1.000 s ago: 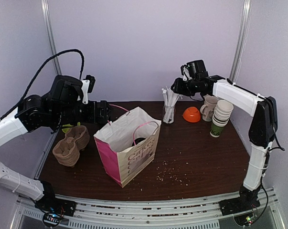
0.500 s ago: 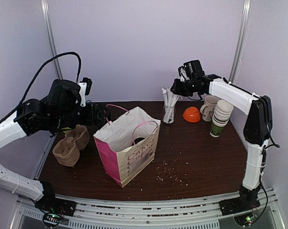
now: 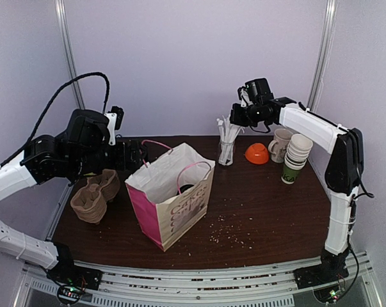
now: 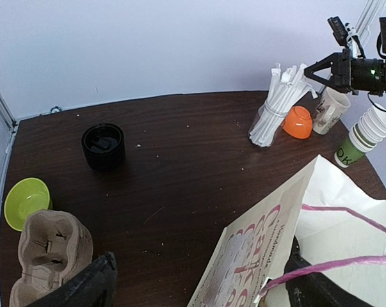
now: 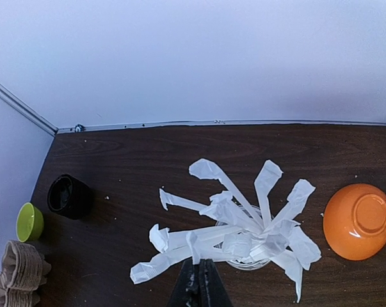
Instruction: Pack the takeout coffee
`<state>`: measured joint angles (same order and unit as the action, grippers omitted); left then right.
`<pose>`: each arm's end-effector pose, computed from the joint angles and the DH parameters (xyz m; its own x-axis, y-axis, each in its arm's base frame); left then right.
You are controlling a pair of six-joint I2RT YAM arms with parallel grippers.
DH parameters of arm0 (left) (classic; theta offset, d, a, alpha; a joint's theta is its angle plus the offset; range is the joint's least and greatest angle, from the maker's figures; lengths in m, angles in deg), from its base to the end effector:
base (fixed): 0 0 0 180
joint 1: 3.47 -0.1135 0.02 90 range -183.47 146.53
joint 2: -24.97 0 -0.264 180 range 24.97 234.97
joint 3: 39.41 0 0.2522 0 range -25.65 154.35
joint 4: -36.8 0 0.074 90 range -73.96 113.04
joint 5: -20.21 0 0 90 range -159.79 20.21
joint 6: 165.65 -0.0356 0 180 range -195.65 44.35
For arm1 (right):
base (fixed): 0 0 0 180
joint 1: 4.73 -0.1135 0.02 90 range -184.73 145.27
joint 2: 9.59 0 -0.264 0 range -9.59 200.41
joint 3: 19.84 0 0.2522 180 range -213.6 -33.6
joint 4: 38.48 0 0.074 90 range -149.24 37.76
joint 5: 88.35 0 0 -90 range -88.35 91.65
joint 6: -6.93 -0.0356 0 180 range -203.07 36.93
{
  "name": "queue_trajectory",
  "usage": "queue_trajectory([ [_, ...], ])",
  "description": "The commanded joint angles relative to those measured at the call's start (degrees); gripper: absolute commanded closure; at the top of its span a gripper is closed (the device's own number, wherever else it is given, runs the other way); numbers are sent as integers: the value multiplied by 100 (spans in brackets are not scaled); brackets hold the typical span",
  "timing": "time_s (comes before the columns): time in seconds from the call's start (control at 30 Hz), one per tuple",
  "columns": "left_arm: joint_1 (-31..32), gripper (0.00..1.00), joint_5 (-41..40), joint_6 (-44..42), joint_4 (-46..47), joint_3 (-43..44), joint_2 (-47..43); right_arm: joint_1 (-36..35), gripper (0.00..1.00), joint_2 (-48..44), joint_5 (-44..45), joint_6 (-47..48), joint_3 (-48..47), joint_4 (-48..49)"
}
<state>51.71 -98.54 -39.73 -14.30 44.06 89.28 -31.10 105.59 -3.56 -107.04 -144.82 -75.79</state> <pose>0.1471 -0.1816 0.3785 -0.5301 -0.1385 -0.8365 0.2169 0.9316 -0.2918 0.4268 0.2152 0.3448 -0.5872 0.1605 -0.7934 -0.3020 0.8660 0.3986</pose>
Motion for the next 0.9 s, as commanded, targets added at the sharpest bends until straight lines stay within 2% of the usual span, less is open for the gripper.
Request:
queue_trajectory([
  [0.0, -14, 6, -132, 14, 236, -67, -112, -35, 100, 39, -11, 54, -189, -138],
  [0.47, -16, 6, -164, 14, 254, -131, -119, -35, 100, -458, 61, 292, -139, -446],
  [0.87, -15, 6, -204, 32, 249, -143, -156, -34, 100, -823, -11, 329, -34, -338],
])
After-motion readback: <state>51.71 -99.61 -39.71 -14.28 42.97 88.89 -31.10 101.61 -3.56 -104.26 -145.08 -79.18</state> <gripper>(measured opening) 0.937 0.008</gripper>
